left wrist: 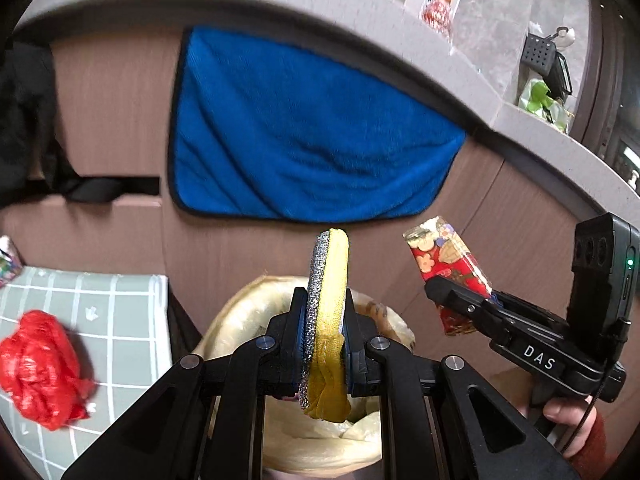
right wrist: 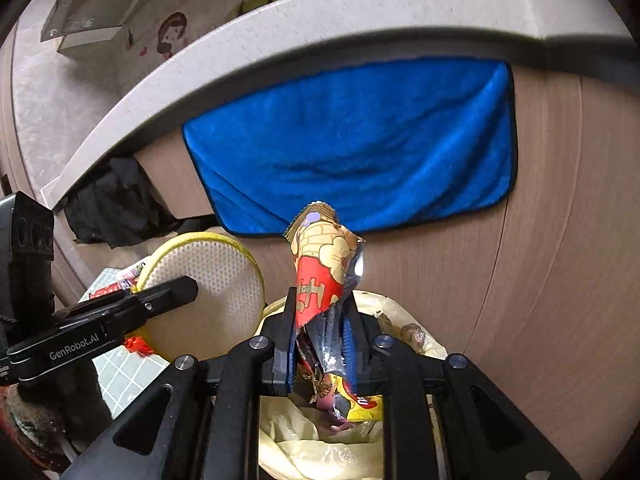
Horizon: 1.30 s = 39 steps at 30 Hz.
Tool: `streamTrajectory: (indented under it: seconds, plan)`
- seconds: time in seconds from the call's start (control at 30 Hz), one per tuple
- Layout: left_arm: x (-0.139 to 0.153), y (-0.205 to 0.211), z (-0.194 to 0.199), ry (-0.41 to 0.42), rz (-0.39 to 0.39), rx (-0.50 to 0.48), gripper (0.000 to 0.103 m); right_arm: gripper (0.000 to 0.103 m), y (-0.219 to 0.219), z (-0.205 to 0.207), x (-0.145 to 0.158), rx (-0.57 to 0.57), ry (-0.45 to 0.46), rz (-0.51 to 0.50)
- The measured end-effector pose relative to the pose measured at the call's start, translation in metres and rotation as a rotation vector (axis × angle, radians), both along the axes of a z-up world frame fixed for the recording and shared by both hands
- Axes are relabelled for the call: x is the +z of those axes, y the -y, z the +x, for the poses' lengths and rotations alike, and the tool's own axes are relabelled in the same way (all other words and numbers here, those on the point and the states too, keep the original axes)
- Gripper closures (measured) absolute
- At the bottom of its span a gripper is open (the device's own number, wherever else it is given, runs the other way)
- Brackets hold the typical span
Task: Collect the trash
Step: 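Carry the round sponge in the left gripper while the right gripper carries the red wrapper over the bin, then open both grippers over the yellow bin to drop sponge and wrapper, then move both grippers back to the table and close the left gripper on the red paper cup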
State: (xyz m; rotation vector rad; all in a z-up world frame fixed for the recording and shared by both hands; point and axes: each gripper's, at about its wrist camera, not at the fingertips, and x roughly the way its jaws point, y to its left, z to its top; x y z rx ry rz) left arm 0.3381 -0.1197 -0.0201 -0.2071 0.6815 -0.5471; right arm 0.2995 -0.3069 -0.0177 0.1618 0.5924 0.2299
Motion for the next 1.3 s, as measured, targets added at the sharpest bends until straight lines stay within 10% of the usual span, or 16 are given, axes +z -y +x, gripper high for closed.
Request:
streamTrajectory:
  seconds: [0.07, 0.13, 0.23, 0.93, 1.3]
  plan:
    - [-0.009, 0.001, 0.01, -0.053, -0.024, -0.045, 0.08, 0.074, 0.003, 0.005, -0.006, -0.004, -0.016, 0.013]
    - [-0.015, -0.002, 0.019, -0.099, -0.055, -0.057, 0.047, 0.05, 0.006, 0.009, -0.013, -0.011, -0.047, 0.024]
    - [-0.019, -0.008, 0.023, -0.122, -0.081, -0.057, 0.04, 0.049, 0.01, 0.012, -0.022, -0.024, -0.079, 0.053]
    - [0.0, -0.244, -0.05, -0.003, 0.073, 0.36, 0.037, 0.049, -0.061, -0.013, 0.014, 0.021, 0.061, 0.023]
    - [-0.057, -0.375, -0.05, -0.199, -0.202, 0.526, 0.035, 0.049, -0.154, -0.005, 0.003, 0.185, 0.004, 0.011]
